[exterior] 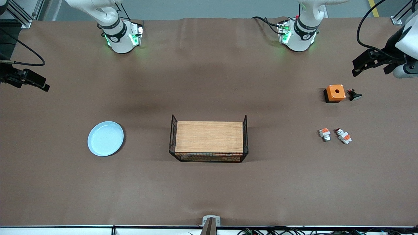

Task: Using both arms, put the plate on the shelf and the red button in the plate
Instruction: 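Move the right gripper toward the blue plate while the left gripper reaches the switch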

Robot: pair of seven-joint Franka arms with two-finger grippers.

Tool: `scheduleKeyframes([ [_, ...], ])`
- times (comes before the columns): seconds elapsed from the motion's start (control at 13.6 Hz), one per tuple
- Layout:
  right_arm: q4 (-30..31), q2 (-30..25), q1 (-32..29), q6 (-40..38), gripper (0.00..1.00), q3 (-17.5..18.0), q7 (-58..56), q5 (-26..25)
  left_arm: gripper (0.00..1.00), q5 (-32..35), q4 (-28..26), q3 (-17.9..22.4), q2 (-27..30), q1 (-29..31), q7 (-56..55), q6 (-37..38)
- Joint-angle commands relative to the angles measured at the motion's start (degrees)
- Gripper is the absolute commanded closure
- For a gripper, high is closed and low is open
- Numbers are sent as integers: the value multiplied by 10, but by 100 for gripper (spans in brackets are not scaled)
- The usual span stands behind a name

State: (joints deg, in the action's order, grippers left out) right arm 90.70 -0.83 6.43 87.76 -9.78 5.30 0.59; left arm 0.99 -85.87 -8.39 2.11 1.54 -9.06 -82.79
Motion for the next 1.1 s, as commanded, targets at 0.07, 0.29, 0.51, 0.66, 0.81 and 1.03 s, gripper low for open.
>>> scheduleKeyframes([
  [0.07,15,-15,1,7,0,-1,9,-3,0,-1,4,1,3,2,4,9],
  [0.29,15,-15,1,7,0,-1,9,-3,0,9,3,1,-13,20,9,9],
  [0.51,15,-15,1,7,0,-1,9,-3,0,13,-28,1,-52,65,12,-28],
  [0.66,15,-15,2,7,0,0,9,-3,0,16,-86,2,-54,76,12,-105],
  [0.81,15,-15,2,4,0,-1,9,-3,0,16,-145,2,-59,89,12,-188],
  [1.03,15,-14,0,-3,0,-2,9,-3,0,16,-229,2,-79,108,12,-308],
])
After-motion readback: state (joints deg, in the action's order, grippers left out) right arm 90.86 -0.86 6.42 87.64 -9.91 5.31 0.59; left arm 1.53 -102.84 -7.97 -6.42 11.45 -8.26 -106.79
